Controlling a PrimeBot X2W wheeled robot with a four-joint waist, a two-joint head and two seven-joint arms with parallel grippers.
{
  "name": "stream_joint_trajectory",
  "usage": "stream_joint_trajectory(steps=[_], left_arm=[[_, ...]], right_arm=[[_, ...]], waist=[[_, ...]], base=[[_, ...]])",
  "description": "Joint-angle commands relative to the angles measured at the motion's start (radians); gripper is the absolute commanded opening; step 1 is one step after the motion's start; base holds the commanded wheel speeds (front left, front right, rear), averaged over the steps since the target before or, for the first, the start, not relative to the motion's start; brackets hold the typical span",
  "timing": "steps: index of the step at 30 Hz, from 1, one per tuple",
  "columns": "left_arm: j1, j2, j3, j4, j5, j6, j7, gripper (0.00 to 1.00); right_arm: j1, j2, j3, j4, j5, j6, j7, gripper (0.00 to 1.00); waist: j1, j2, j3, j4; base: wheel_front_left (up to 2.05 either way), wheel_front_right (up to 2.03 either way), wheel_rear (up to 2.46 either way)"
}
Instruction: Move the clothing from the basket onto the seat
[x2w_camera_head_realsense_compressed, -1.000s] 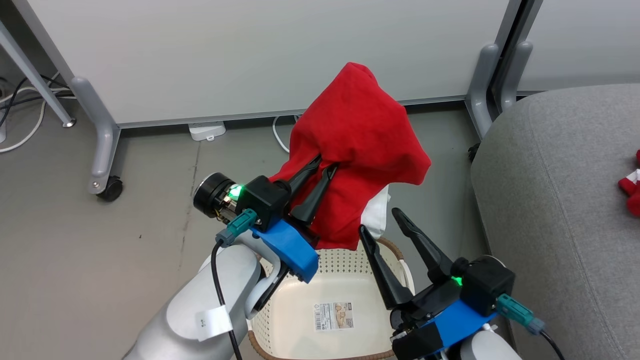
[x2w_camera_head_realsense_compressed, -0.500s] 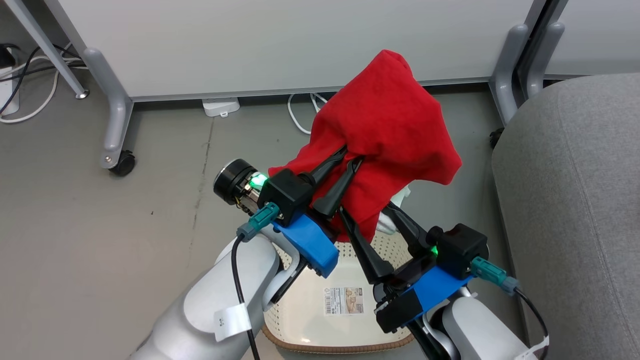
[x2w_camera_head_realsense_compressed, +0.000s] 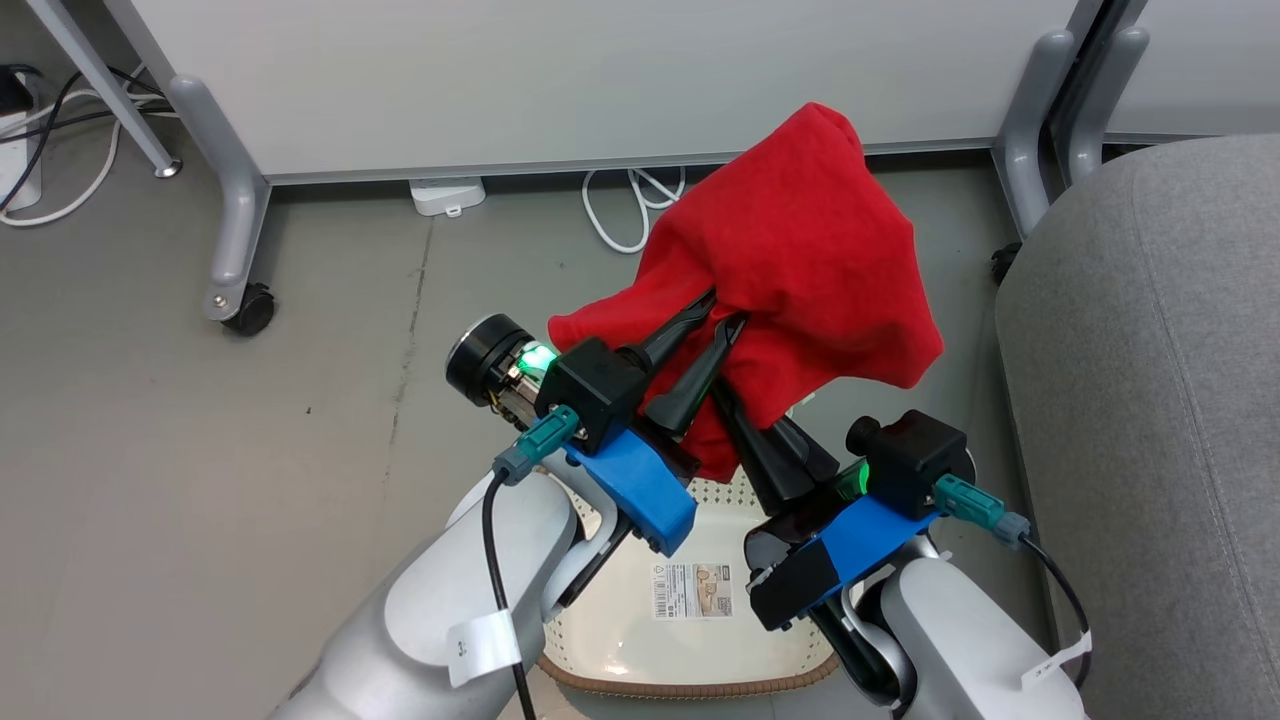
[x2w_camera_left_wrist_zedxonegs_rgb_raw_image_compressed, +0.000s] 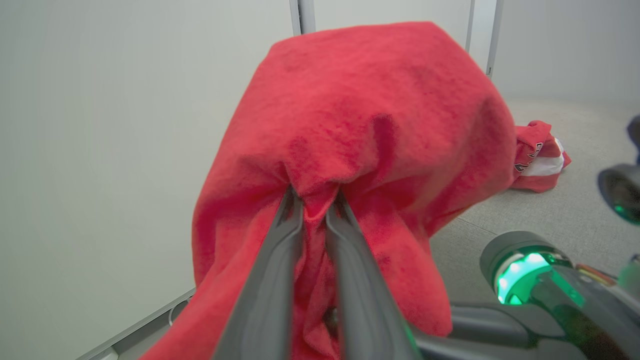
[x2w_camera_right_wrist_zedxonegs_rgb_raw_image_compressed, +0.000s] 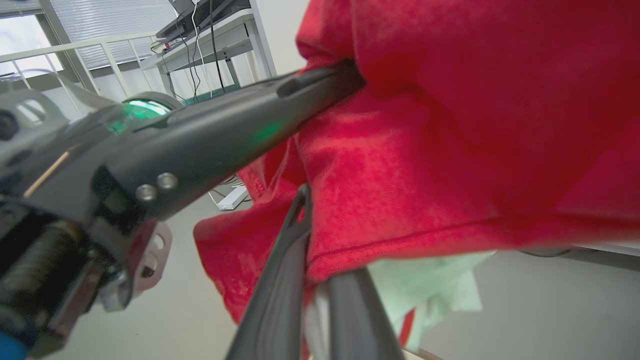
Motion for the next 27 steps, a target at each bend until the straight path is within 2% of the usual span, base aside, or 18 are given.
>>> stream_joint_trajectory(steps=[1, 18, 19, 20, 21, 27], left_arm=[[-0.010, -0.002, 0.003, 0.001, 0.003, -0.006, -0.005, 0.00], [-0.001, -0.002, 0.013, 0.010, 0.000, -0.006, -0.005, 0.00], [-0.001, -0.002, 0.016, 0.011, -0.001, -0.006, -0.005, 0.20], [0.000, -0.001, 0.016, 0.017, 0.003, -0.006, -0.005, 0.91], [-0.002, -0.002, 0.015, 0.017, 0.006, -0.006, -0.005, 1.00], [0.005, -0.006, 0.031, 0.008, 0.024, -0.006, -0.005, 1.00]], right_arm=[[-0.017, -0.001, -0.002, 0.005, 0.007, 0.000, -0.004, 0.00], [-0.012, -0.001, -0.001, 0.001, 0.010, 0.000, -0.004, 0.00], [-0.012, -0.001, -0.001, 0.001, 0.009, 0.000, -0.004, 0.00], [-0.011, -0.001, -0.001, 0.001, 0.009, 0.000, -0.004, 0.00], [-0.010, -0.001, -0.001, 0.002, 0.009, 0.000, -0.004, 0.00], [0.001, -0.001, -0.002, 0.006, 0.000, 0.000, -0.004, 0.00]], waist=[[-0.0001, 0.0000, 0.000, -0.001], [-0.0001, 0.0000, -0.014, -0.005], [-0.0001, 0.0000, -0.015, -0.005], [-0.0001, 0.0000, -0.015, -0.005], [-0.0001, 0.0000, -0.016, -0.005], [-0.0001, 0.0000, -0.018, -0.003]], base=[[0.00, 0.00, 0.00], [0.00, 0.00, 0.00], [0.00, 0.00, 0.00], [0.00, 0.00, 0.00], [0.00, 0.00, 0.00], [0.00, 0.00, 0.00]])
